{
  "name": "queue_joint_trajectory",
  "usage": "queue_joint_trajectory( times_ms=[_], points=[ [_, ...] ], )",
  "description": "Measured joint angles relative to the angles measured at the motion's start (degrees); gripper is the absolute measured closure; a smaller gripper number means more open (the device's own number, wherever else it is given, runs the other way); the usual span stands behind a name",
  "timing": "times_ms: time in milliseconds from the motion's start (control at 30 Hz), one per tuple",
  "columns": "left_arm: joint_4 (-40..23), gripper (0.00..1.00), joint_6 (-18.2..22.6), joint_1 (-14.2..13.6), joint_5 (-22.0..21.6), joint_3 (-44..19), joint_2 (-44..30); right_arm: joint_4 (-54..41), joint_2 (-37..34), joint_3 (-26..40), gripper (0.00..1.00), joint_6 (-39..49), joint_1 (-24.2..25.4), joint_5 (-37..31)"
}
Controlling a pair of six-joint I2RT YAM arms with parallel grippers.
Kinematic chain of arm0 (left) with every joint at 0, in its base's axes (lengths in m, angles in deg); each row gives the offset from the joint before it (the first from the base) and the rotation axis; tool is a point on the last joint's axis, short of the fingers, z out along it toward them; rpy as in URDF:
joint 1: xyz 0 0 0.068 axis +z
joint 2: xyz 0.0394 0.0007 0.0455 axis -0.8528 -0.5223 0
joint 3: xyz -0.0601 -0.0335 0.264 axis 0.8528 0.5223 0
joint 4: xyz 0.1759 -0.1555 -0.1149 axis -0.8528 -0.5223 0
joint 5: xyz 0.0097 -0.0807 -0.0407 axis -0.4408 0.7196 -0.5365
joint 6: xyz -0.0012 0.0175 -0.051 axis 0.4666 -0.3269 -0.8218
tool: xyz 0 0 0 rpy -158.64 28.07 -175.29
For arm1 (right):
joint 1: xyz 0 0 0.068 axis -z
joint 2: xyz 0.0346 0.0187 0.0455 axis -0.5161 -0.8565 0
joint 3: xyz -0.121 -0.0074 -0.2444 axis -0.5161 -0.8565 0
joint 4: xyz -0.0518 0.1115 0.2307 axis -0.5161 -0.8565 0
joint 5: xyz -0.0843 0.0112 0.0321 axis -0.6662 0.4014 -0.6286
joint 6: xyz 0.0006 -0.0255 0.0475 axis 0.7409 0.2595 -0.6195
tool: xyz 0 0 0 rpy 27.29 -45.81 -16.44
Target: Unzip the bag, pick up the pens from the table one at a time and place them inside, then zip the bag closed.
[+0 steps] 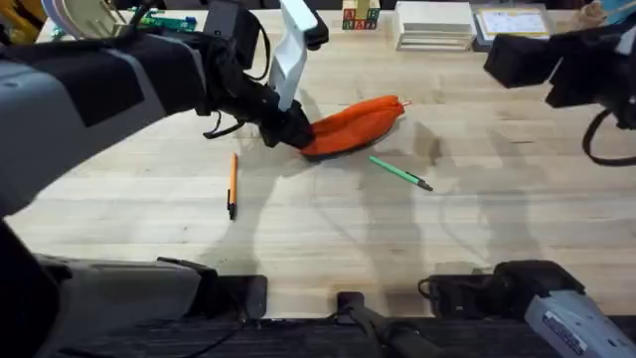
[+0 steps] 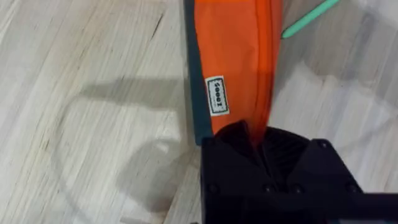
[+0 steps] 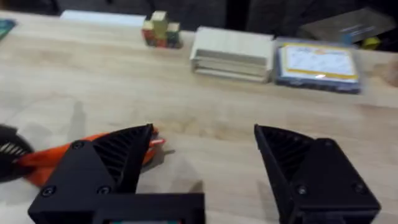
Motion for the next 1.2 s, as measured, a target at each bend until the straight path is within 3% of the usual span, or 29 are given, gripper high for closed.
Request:
queue_joint_trajectory(
  times_ms=[167,467,633,1033,1067,1200],
  points=[
    [0.0,0.959,0.0,0.0,0.0,0.0,0.0,-1.6,-3.7,0.0,0.004,0.0,0.0,5.8],
    [0.0,0.959,0.0,0.0,0.0,0.0,0.0,-0.5,-11.4,0.6,0.006,0.0,0.1,8.8],
    [0.0,0.959,0.0,0.0,0.0,0.0,0.0,-0.4,-15.7,3.0,0.005,-0.3,1.3,14.0],
    [0.0,0.959,0.0,0.0,0.0,0.0,0.0,-0.3,-23.8,5.0,0.006,-1.8,10.2,34.2],
    [0.0,0.959,0.0,0.0,0.0,0.0,0.0,-0.3,-25.3,5.0,0.006,-1.9,12.3,38.8],
    [0.0,0.959,0.0,0.0,0.0,0.0,0.0,-0.3,-27.3,5.0,0.006,-2.0,13.1,42.3]
  ],
)
